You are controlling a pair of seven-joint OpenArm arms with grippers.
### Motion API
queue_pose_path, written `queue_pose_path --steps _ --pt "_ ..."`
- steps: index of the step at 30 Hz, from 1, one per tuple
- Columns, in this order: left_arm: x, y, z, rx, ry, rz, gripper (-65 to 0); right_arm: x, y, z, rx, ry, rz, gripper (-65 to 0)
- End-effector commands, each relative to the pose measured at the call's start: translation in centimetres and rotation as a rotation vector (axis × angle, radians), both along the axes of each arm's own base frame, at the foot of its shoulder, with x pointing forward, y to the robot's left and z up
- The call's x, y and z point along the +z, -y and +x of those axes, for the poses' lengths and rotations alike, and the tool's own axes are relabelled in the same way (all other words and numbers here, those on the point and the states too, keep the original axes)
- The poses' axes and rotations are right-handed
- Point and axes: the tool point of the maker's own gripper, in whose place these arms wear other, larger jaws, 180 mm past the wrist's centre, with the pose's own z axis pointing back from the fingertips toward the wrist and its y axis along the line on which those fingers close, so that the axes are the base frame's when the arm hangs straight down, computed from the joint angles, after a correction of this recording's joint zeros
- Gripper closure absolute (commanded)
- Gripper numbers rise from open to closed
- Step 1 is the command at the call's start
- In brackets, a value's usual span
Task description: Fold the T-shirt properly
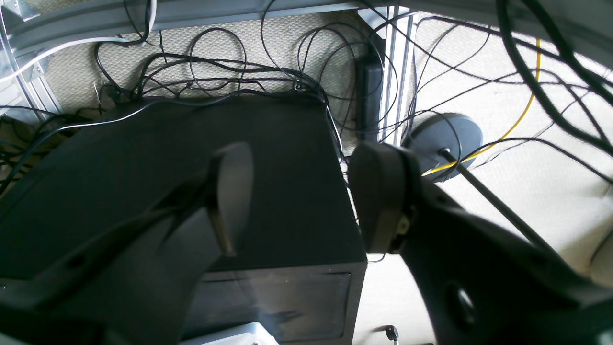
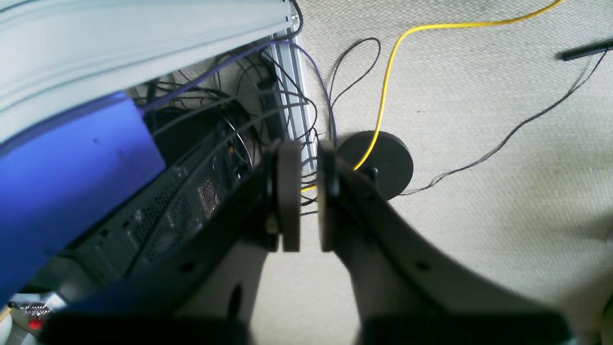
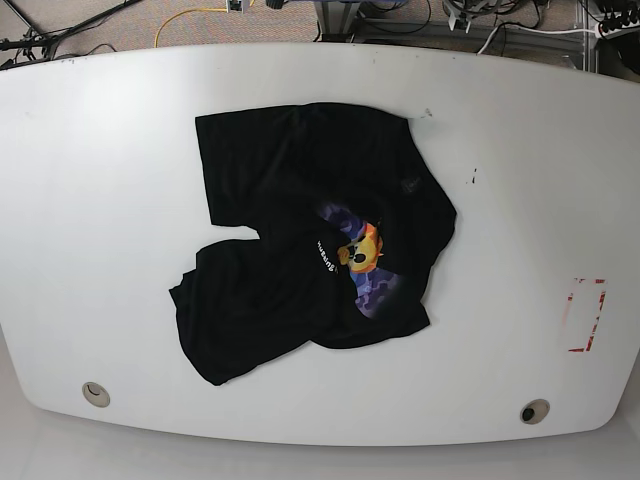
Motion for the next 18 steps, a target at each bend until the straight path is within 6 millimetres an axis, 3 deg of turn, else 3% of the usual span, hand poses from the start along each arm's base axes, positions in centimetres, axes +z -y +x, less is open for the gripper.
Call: queue_pose_path --steps 1,18 --pt "0.1 -0.5 0.1 0.001 0.011 0.008 -32.0 0.2 0.0 -0.7 -0.002 -0.003 0.002 -4.7" --pt "0.9 -1.3 -2.4 -0.005 0.008 0.017 -31.6 1.3 0.5 -2.5 -0.005 0.030 -0.015 -4.8"
